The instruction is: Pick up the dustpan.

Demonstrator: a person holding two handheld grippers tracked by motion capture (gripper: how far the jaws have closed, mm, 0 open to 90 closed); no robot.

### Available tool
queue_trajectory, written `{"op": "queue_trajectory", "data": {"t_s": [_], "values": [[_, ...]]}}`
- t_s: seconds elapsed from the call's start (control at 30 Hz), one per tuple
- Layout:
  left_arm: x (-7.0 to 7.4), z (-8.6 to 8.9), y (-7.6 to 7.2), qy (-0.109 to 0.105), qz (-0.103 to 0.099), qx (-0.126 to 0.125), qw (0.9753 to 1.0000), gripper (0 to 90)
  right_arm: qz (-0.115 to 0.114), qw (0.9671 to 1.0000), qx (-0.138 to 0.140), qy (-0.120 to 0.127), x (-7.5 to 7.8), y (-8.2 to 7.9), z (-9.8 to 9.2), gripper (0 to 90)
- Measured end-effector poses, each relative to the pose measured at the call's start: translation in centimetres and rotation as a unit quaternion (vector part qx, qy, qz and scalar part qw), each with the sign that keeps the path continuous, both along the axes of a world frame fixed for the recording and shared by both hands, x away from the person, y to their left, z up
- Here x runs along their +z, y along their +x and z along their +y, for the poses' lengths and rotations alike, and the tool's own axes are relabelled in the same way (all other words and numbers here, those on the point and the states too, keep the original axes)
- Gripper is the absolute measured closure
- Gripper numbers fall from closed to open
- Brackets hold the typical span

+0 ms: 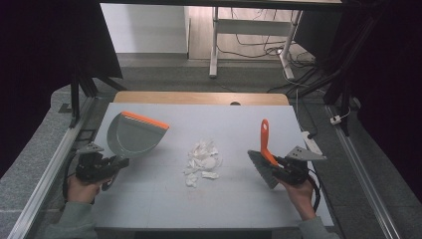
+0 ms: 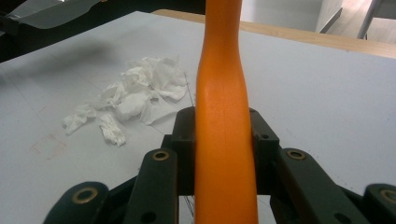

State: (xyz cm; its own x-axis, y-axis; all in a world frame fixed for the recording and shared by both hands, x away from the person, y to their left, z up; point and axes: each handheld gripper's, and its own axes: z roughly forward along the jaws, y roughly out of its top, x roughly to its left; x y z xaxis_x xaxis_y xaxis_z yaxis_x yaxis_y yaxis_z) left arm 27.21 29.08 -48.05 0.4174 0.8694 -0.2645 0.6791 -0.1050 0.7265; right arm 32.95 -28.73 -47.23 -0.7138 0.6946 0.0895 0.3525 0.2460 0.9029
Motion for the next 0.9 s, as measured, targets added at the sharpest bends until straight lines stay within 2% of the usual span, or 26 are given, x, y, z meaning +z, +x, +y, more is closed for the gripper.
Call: {"op": "queue_trajectory", "data": {"t_s": [0.67, 0.9], "values": [[2.0, 0.1, -1.0, -0.001, -0.018, -0.045, 0.9988, 61.7, 0.0, 1.0, 0.0, -0.002, 0.0, 0.0, 0.0, 70.1], [2.3, -0.1, -1.4, -0.002, -0.019, -0.075, 0.997, 61.8, 0.0, 1.0, 0.0, -0.002, 0.0, 0.0, 0.0, 70.1]]}}
